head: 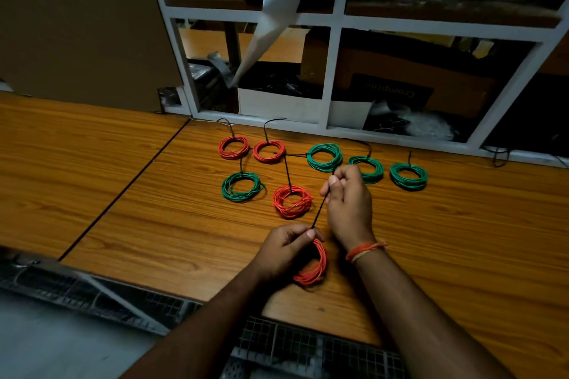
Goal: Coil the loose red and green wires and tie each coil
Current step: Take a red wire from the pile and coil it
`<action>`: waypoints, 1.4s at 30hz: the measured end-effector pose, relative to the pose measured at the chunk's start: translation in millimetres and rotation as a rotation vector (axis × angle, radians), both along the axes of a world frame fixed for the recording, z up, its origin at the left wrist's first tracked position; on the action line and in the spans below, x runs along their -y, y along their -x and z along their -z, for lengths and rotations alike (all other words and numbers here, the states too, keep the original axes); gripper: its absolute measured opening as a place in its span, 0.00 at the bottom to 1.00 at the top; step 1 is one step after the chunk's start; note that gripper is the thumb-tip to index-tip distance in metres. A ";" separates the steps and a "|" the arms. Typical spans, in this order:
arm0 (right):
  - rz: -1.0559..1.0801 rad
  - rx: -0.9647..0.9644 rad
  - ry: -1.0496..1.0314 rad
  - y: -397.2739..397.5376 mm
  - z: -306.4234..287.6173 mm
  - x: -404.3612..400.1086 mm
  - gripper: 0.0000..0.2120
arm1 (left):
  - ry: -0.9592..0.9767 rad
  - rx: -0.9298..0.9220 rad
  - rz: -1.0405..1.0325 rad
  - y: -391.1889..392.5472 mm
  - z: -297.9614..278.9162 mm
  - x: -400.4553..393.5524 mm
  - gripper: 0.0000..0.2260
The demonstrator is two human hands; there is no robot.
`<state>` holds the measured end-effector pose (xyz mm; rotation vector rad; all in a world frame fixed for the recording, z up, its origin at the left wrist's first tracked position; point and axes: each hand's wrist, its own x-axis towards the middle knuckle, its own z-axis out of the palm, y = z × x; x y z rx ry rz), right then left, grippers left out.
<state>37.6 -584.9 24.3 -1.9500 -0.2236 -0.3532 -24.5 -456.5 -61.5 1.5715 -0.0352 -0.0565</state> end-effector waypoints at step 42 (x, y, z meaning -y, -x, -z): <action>-0.155 -0.436 -0.073 -8.0 44.7 -221.8 0.07 | -0.172 -0.140 -0.376 -65.2 -43.1 -243.7 0.11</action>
